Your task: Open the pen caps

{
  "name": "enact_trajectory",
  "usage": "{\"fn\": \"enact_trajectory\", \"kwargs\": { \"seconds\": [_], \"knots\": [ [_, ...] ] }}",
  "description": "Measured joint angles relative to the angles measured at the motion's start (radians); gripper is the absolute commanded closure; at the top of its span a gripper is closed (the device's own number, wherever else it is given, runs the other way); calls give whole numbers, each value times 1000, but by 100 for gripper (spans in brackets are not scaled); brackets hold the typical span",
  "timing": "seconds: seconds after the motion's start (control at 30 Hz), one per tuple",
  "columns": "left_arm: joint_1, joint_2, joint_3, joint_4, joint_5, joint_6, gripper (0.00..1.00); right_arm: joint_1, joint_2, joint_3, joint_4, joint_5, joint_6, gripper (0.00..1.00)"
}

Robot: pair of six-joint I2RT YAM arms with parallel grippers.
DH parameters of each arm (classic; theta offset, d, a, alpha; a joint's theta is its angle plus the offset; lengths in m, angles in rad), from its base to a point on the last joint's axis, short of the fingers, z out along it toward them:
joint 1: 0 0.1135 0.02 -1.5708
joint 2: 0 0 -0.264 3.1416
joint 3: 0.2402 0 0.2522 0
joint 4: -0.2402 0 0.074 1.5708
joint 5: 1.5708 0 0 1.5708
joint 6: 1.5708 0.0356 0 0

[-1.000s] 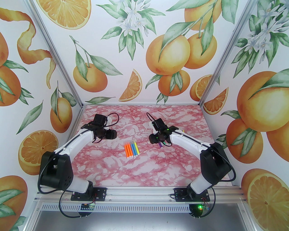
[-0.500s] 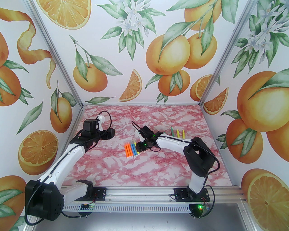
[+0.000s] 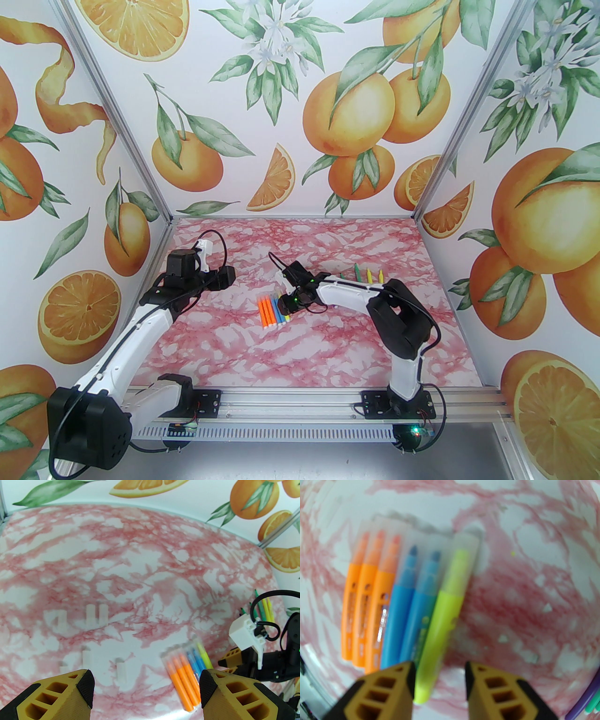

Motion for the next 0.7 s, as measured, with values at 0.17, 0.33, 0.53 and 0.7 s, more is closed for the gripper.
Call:
{"fn": "enact_trajectory", "kwargs": {
  "seconds": [0.17,0.33,0.53,0.7],
  "knots": [
    [7,-7,0,0,0,0,22,11,37,34,-24,19,0,63],
    [12,-9,-1,0,2,0,22,11,43,53,-66,74,-1,65],
    [15,-10,-2,0,8,-5,22,24,48,68,-110,165,-11,70],
    [15,6,-11,26,36,-16,22,23,48,70,-124,199,-28,85]
  ]
}}
